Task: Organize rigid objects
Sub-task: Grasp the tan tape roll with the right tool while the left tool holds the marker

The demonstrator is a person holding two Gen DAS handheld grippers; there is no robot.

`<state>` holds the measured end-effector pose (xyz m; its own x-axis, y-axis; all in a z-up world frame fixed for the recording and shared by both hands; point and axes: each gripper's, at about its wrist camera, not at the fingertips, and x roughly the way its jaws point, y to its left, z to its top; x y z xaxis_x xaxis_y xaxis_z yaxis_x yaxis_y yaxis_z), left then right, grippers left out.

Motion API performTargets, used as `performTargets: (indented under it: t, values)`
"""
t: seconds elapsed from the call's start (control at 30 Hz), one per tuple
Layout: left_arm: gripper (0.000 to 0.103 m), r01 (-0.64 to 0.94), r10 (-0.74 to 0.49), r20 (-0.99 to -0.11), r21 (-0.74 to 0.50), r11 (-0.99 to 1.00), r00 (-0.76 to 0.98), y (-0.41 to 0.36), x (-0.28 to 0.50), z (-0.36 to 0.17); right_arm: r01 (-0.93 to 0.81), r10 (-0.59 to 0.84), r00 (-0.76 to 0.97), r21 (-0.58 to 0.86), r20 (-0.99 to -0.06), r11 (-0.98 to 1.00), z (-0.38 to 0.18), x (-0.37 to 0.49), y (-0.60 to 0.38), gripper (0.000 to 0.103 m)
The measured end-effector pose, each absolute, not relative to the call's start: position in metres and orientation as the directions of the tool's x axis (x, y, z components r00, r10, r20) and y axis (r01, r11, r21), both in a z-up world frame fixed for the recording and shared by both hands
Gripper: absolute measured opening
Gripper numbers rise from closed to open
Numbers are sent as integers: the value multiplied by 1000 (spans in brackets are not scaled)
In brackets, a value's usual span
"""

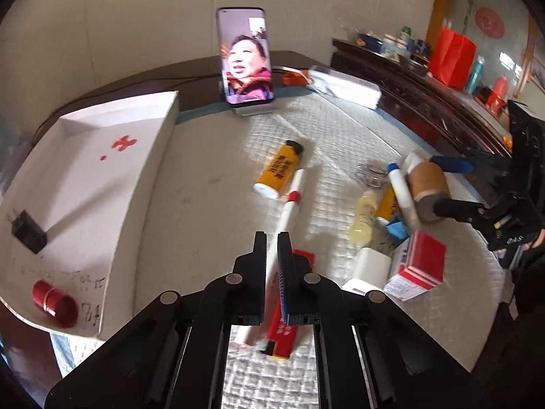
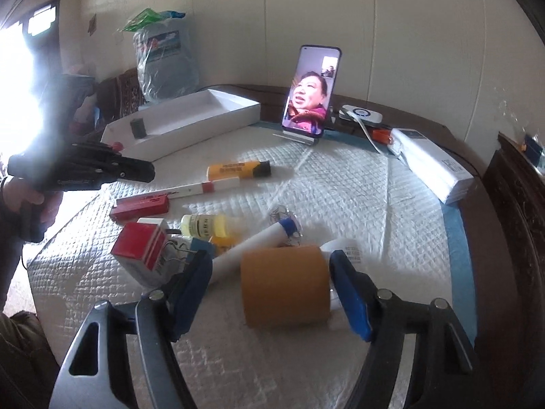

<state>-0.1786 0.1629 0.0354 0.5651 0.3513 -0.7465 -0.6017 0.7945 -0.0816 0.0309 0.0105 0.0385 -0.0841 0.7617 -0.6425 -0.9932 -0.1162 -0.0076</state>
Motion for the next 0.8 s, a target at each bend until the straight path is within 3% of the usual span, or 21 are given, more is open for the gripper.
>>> performTargets:
  t: [0.37,0.53,0.67,0.8]
  values:
    - [7,-512,316,-846,60,857,429,166,-122,12,-990,749,-98,-15,-656,-142,35,25,10,72]
    - [35,-552,367,-840,98,828,400,175,-126,11,-990,744,-100,-12,-661,-143,34,25,11,72]
    - [35,-534,352,-810,57,843,469,170,-133,20,-990,742,-104,-5,-662,-144,33,25,12,72]
    - [35,-544,399,-816,126,829,419,177,-130,17,-990,739,-109,6,-665,-140,33,27,13,72]
